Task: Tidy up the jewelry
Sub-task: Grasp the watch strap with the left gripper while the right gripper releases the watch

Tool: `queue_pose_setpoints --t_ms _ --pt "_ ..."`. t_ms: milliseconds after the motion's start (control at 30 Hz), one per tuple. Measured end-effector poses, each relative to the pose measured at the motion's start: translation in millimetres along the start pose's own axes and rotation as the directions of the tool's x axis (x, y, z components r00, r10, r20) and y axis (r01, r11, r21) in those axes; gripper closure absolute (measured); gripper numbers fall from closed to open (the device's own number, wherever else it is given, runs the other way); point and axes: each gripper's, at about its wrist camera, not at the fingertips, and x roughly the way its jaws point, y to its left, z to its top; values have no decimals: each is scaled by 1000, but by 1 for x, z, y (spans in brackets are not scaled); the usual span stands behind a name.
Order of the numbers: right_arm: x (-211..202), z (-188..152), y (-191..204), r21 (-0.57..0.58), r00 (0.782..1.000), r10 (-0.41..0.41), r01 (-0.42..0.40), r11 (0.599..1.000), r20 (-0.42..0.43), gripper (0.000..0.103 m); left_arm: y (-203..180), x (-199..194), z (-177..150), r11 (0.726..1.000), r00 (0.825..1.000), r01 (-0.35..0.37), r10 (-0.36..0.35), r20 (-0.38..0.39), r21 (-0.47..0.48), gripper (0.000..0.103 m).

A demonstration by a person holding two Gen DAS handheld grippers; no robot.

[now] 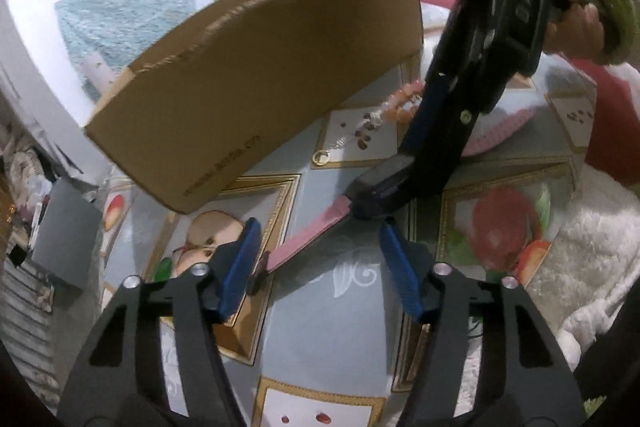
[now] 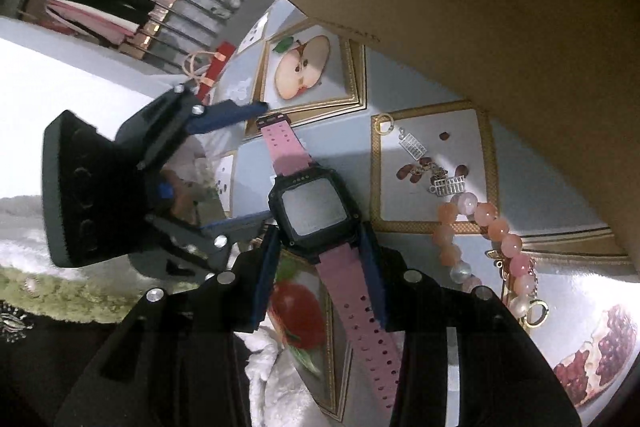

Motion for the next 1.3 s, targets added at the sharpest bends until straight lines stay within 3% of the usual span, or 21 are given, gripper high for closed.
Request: queue_pose_setpoints --t_ms 300,533,633,767,900,1033,1067,1300 --pt "-5 -3 -1 -28 1000 32 -32 999 0 63 -3 8 13 998 998 46 -44 -40 31 68" --pt "-8 -10 4 -31 998 60 -59 998 31 63 9 1 12 989 989 94 -106 -99 -114 81" --pt "-10 -13 6 -21 997 25 -24 999 66 62 19 4 8 965 978 140 -169 -118 -221 85" --pt "-28 -25 4 49 980 -81 74 996 180 59 28 8 6 944 972 167 -207 -115 -283 96" --pt "-51 -60 11 107 927 -224 201 974 300 59 28 8 5 939 968 181 -222 -113 -293 96" --pt "-50 -89 32 92 858 -394 386 918 329 59 25 11 9 939 965 191 -232 -120 -285 96" --pt "-46 -94 40 75 833 -439 441 894 337 59 24 12 10 941 966 190 -230 -120 -280 96" --pt "-30 -84 51 29 714 -585 624 781 384 59 20 11 10 951 967 182 -219 -132 -250 96"
